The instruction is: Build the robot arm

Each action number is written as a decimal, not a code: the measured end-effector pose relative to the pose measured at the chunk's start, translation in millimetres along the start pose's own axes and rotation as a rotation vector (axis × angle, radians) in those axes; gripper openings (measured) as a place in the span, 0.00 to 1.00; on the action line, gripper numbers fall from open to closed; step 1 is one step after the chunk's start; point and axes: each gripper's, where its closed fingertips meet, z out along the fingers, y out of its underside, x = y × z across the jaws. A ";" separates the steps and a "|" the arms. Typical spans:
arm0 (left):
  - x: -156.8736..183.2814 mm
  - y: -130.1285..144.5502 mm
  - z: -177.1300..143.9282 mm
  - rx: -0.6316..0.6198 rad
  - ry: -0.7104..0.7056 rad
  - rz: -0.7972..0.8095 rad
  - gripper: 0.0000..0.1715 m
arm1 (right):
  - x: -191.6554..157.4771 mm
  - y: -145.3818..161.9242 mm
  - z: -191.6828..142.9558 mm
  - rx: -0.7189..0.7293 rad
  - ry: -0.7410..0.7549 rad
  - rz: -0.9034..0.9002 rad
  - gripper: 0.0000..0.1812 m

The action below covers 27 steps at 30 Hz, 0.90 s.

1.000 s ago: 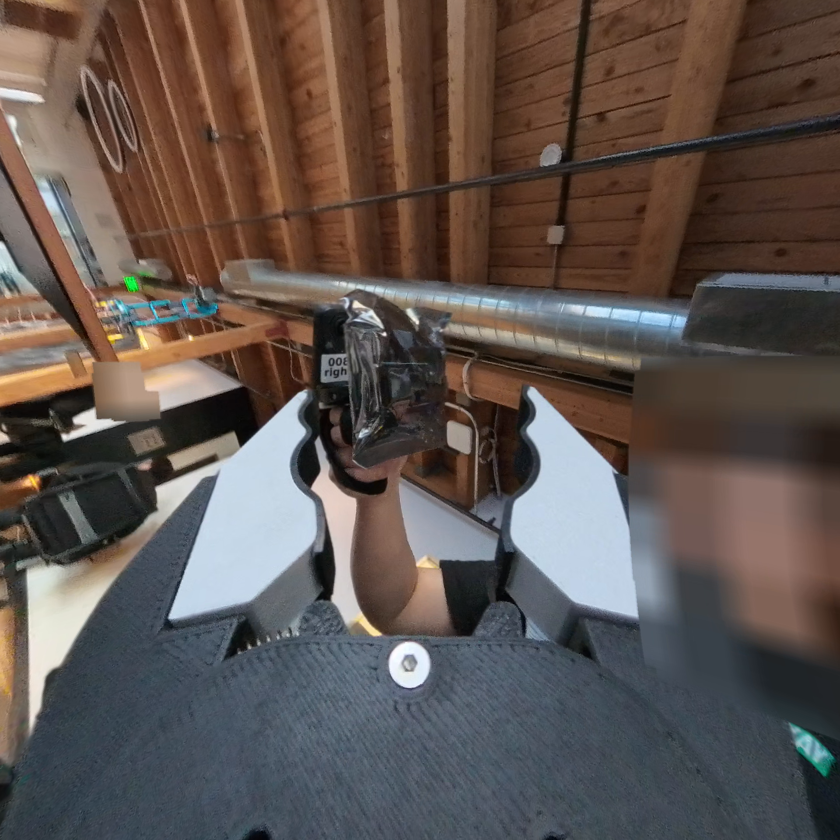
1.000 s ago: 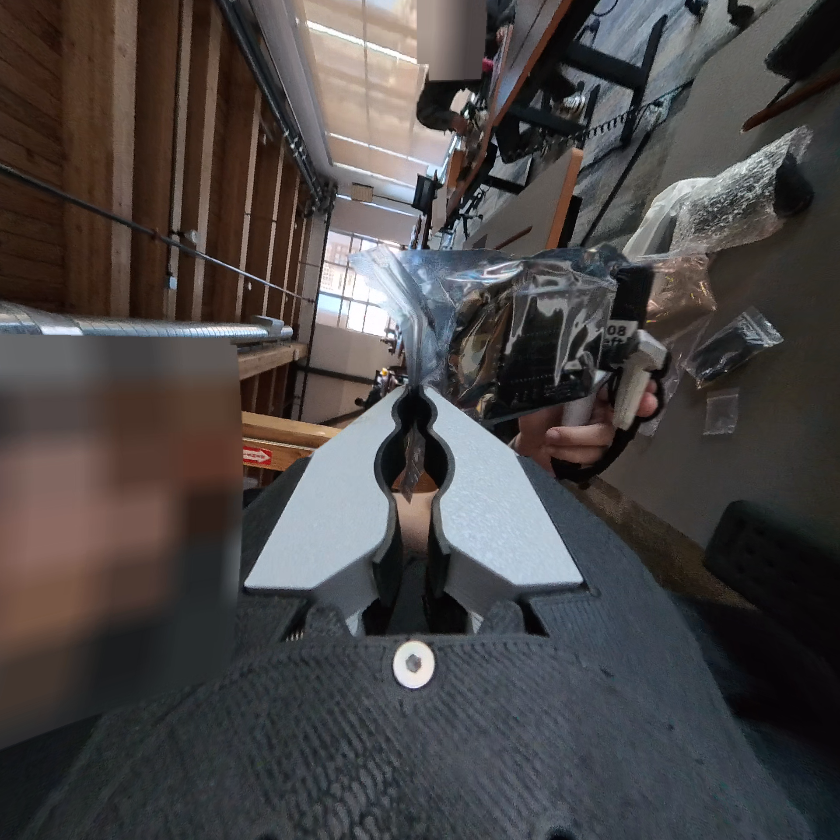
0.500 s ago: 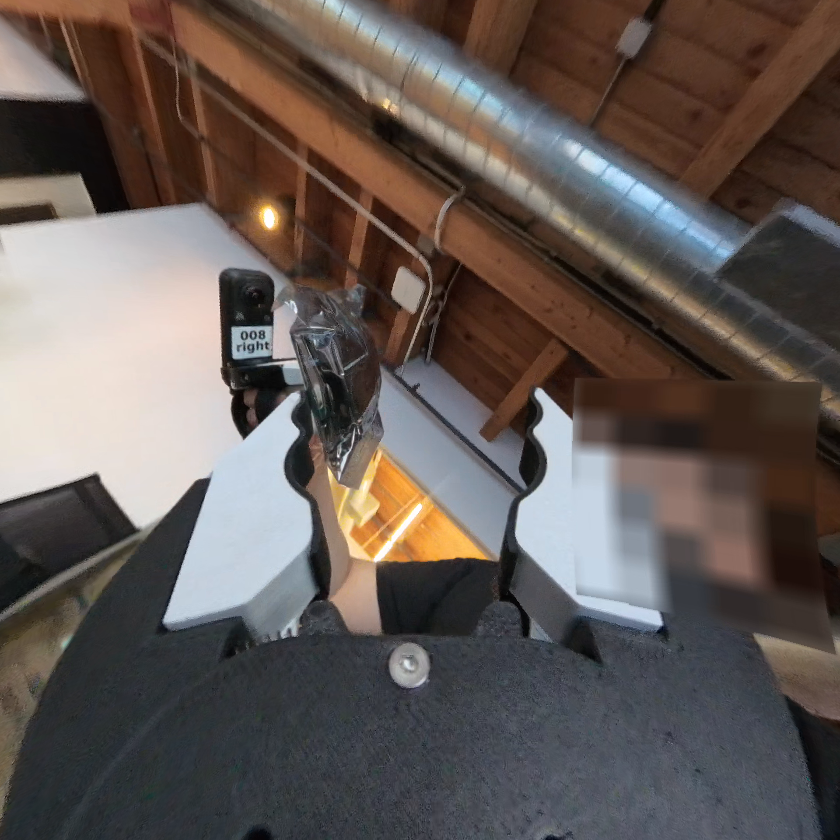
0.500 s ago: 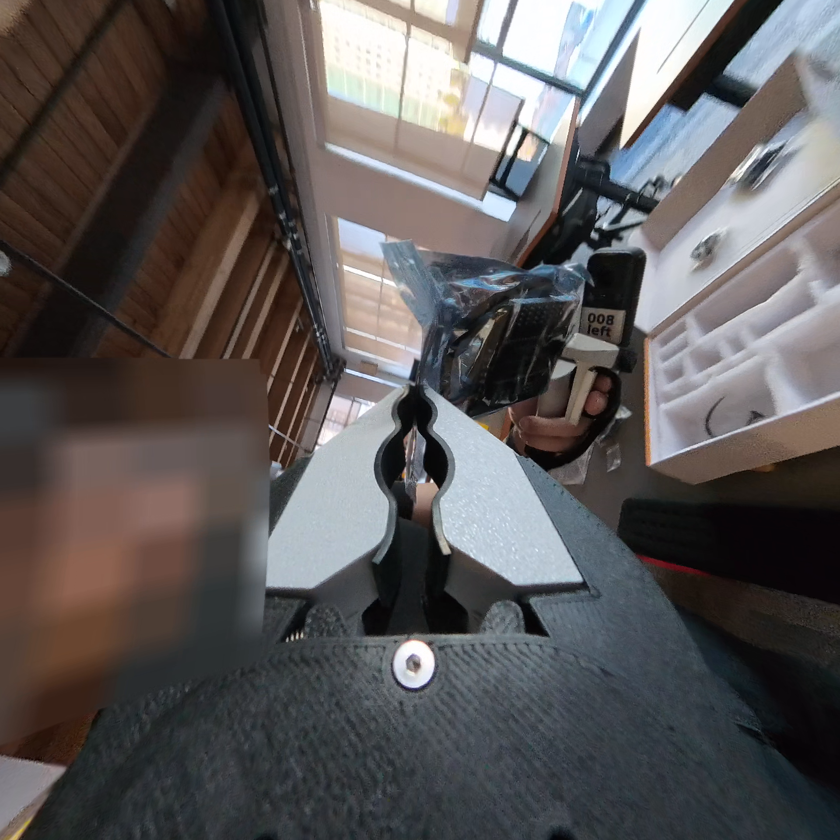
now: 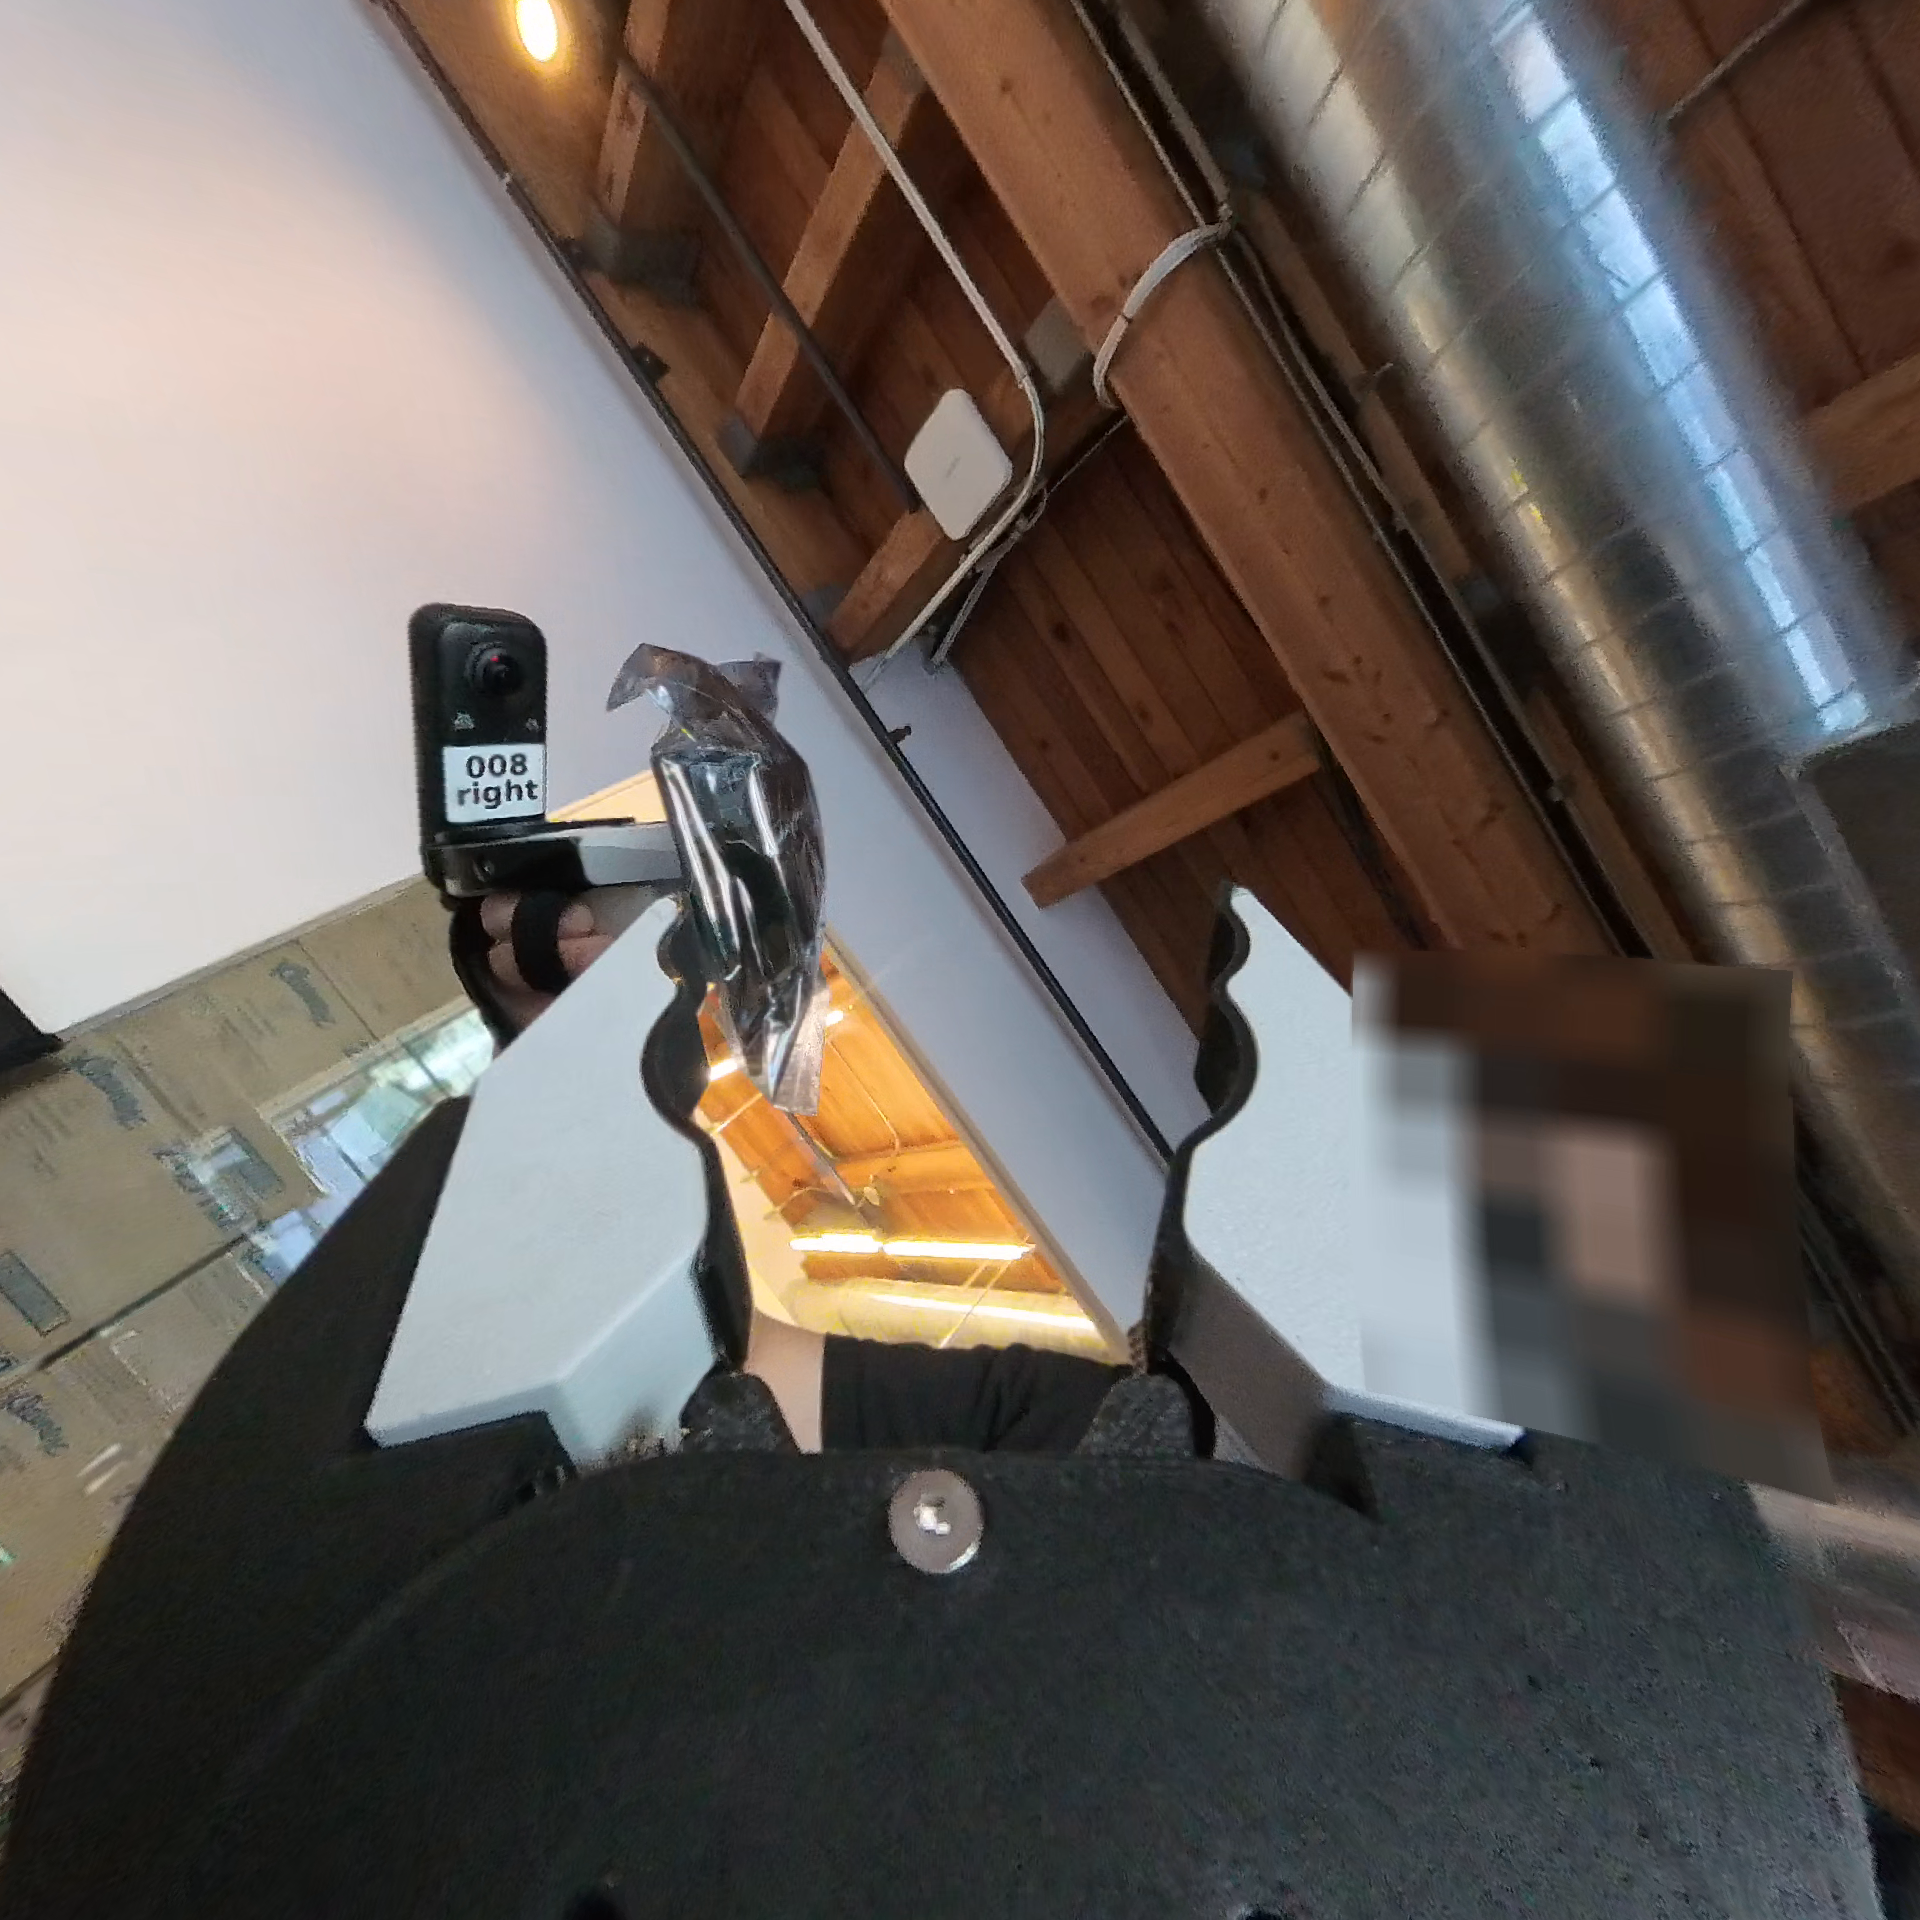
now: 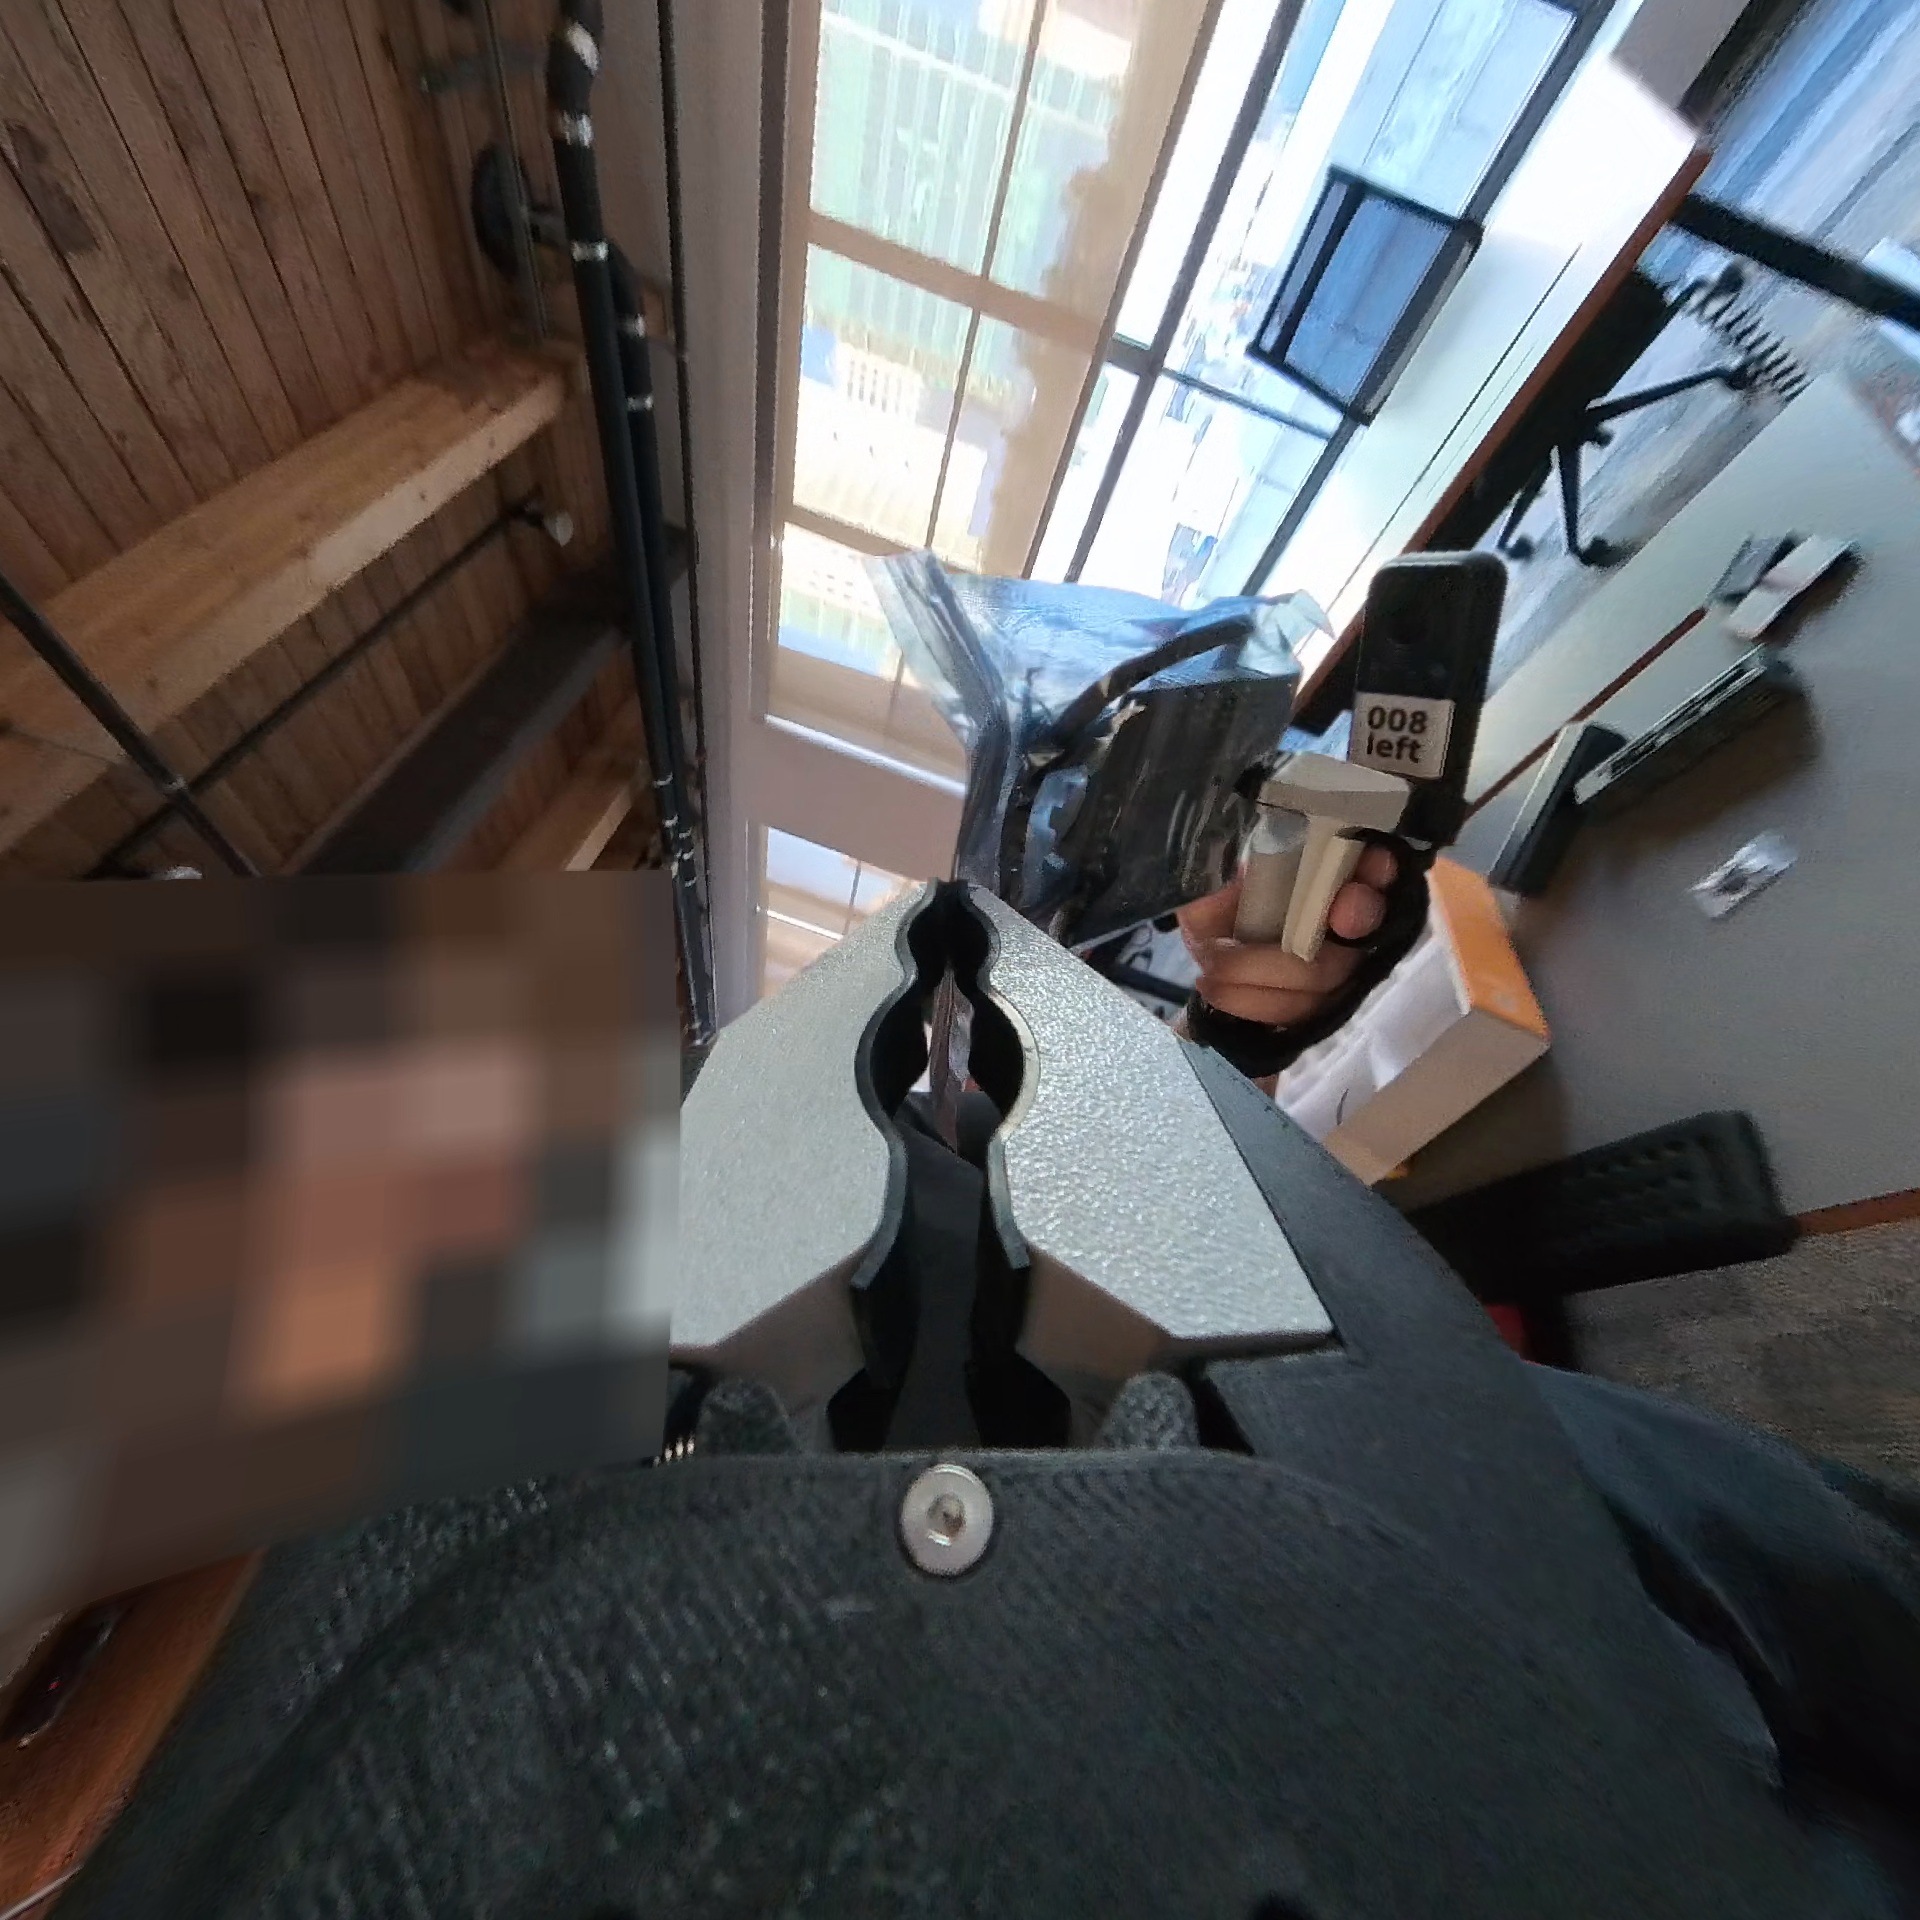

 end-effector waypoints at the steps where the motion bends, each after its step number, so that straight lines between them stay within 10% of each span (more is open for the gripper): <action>1: -13.3 -14.7 11.9 -0.011 0.001 -0.009 0.55 | 2.7 -16.9 -14.6 0.005 0.005 -0.002 0.00; 16: -166.0 -224.8 96.8 0.056 -0.122 0.143 0.55 | 97.5 -278.3 -128.7 -0.179 -0.095 0.064 0.00; 27: -290.1 -336.6 139.5 0.400 -0.203 0.400 0.57 | 172.7 -442.6 -204.1 -0.525 -0.192 0.199 0.00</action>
